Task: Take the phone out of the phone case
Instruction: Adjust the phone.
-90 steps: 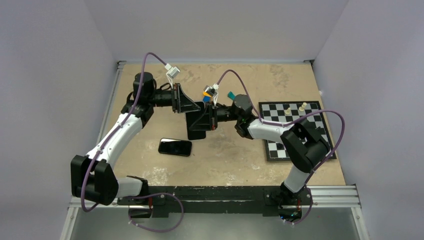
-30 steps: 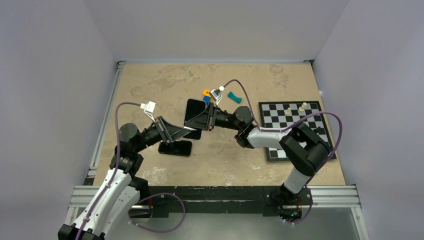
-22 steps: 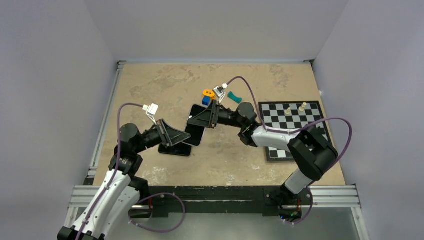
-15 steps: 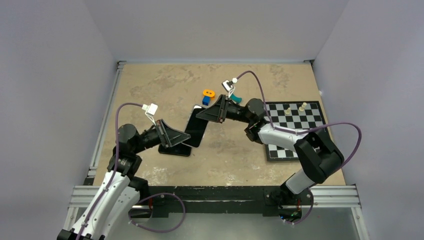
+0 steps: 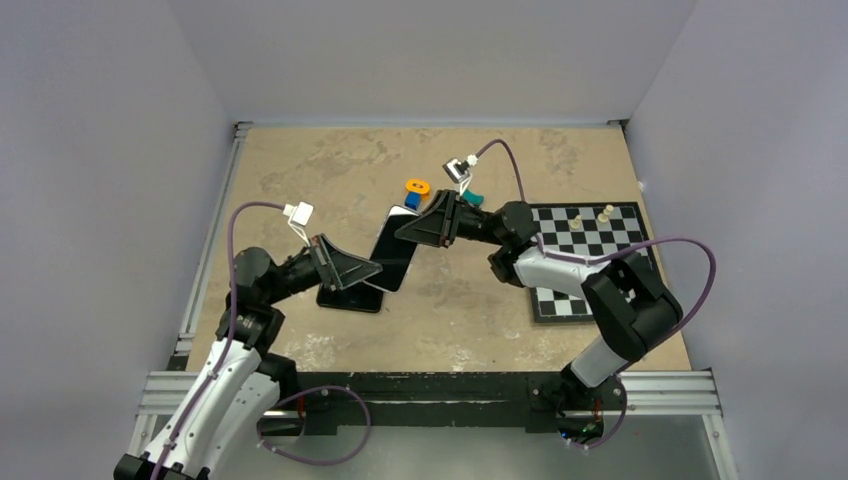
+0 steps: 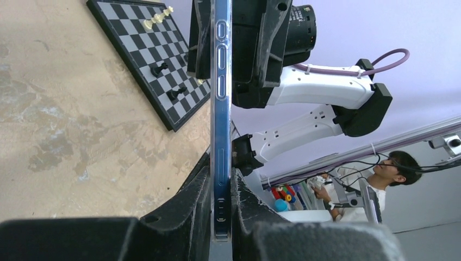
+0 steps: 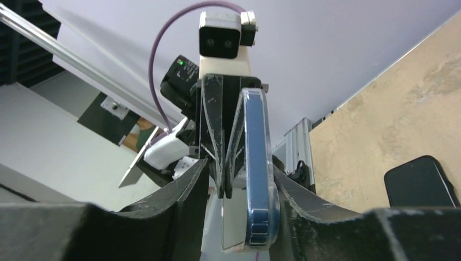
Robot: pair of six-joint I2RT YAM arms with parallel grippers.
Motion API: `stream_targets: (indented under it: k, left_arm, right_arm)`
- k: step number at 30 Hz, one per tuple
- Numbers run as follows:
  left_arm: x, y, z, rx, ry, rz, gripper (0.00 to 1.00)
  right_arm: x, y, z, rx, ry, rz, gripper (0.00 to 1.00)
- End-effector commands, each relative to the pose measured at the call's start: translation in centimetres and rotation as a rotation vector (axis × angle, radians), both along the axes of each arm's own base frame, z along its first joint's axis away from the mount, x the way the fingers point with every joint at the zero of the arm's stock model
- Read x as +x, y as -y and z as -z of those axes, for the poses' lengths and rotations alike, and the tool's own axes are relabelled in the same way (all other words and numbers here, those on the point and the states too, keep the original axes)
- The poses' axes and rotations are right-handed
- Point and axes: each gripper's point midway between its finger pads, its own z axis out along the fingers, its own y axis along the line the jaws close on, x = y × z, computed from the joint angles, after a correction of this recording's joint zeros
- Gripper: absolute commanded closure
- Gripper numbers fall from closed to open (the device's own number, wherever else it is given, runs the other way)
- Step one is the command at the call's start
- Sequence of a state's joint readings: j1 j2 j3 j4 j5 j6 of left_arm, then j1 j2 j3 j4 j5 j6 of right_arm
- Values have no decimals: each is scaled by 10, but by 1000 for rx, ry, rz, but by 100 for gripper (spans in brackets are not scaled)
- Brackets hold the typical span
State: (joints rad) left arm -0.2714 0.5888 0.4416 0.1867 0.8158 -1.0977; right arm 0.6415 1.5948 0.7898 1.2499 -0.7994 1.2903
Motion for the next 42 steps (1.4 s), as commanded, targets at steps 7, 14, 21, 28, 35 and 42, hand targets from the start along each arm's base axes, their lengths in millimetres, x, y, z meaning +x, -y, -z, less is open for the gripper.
stream_targets:
  k: [7,14,21,28,35,42]
  left_arm:
    - [1,-1,-34,-46,95,-21,100]
    - [-4,-20,3,198,16,-115,42]
    - [-15,-20,13,245,21,-65,42]
    - [-16,-11,7,244,50,25,57]
    - [-11,-5,0,216,65,59,61]
    - [-11,-1,-7,206,95,96,71]
  right_arm:
    - [-14,-4,-32,100,122,-23,100]
    - [4,-2,-17,18,42,26,100]
    - [10,6,-15,17,31,11,100]
    - [10,5,-21,8,48,-3,100]
    - [8,5,-27,9,59,-17,100]
    - [1,5,-28,11,70,-64,100]
